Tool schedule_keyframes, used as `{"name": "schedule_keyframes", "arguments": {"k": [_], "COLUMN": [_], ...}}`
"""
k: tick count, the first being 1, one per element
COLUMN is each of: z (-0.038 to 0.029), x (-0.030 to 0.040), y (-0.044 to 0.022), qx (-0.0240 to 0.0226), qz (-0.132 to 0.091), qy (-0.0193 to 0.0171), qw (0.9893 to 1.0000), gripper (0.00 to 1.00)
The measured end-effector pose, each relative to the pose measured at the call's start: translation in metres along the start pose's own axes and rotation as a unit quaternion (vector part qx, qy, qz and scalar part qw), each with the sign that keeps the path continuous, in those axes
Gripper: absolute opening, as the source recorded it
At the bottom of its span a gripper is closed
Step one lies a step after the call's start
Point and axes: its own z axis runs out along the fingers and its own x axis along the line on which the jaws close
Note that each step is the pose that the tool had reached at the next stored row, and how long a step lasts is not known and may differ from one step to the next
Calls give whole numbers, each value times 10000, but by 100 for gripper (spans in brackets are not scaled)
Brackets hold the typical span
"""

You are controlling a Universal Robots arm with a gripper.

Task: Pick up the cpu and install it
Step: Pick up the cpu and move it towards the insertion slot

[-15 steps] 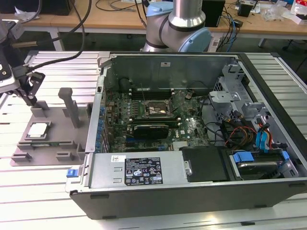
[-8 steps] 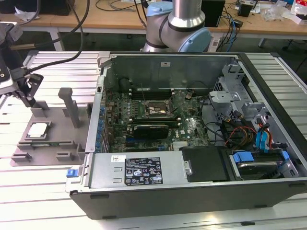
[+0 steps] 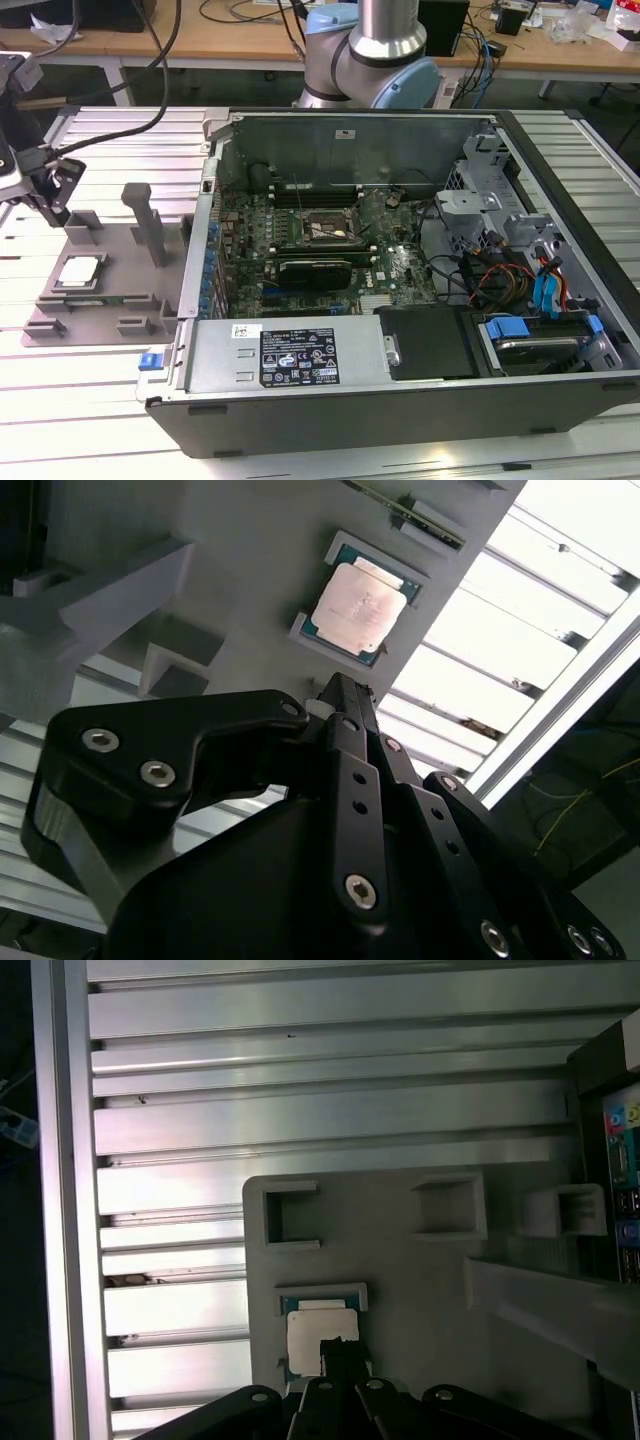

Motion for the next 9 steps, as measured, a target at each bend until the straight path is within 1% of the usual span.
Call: {"name": "schedule_keyframes", "arguments": {"k": [2,4,9], "z": [30,87,177], "x": [23,47,70], "y": [-3,-7,-13], "qx": [0,0,0], "qz": [0,0,0], "qy": [0,0,0], "qw": [10000,10000,10000], "gripper": [11,11,11]}}
